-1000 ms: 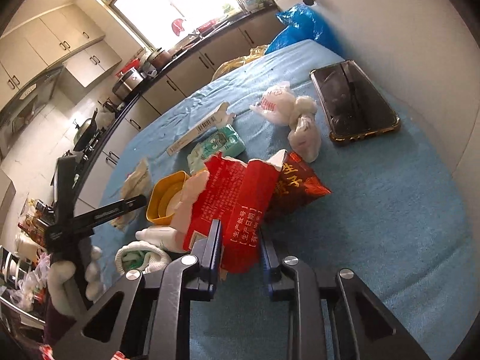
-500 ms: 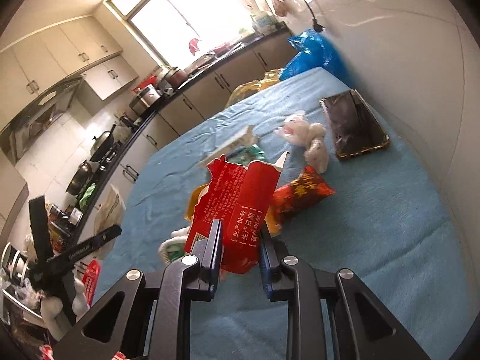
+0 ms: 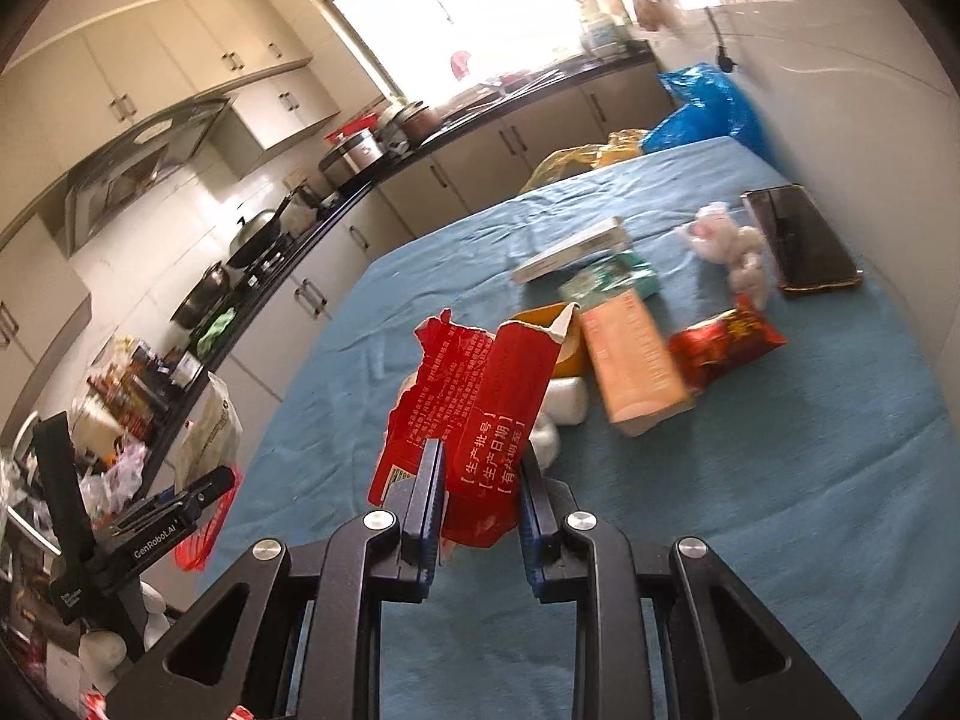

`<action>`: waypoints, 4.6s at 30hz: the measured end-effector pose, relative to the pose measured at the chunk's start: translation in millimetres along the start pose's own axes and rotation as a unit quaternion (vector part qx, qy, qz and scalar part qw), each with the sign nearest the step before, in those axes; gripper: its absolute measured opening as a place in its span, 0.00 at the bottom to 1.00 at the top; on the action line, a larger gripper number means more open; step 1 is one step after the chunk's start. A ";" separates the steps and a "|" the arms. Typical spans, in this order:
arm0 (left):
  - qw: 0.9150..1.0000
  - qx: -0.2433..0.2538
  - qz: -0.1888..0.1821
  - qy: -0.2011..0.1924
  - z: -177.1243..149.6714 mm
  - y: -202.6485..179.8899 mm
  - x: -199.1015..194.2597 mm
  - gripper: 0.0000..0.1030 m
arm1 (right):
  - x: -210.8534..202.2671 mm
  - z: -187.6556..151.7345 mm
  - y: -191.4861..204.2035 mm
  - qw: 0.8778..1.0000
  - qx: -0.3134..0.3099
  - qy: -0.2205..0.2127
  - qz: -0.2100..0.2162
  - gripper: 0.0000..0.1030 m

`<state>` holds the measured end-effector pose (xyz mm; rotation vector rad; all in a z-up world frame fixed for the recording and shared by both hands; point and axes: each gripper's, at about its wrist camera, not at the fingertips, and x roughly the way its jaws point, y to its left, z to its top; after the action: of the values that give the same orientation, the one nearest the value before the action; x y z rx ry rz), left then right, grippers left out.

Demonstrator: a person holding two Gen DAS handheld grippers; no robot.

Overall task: Collect trash
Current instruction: 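Carry both bags to the red basket and open both grippers, then return both tools to the table toward the white sock bundle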

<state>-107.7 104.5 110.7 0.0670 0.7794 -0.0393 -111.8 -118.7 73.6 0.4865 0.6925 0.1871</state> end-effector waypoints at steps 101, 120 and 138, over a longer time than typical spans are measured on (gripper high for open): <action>0.998 -0.068 0.012 -0.013 -29.2 84.1 -3.1 0.74 | 81.1 -17.6 77.8 0.993 -0.096 0.065 0.008 0.62; 0.985 0.019 -0.158 0.066 3.3 -104.0 63.7 0.75 | 15.2 18.7 -87.1 0.996 0.005 0.025 -0.088 0.65; 0.970 0.021 -0.212 0.118 8.9 -136.9 95.1 0.11 | 51.1 46.7 -73.1 0.997 -0.017 0.057 -0.058 0.65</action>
<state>-42.2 -33.7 43.8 -0.0586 1.0209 -0.4617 -42.1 -183.1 40.0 0.4040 0.8251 0.1182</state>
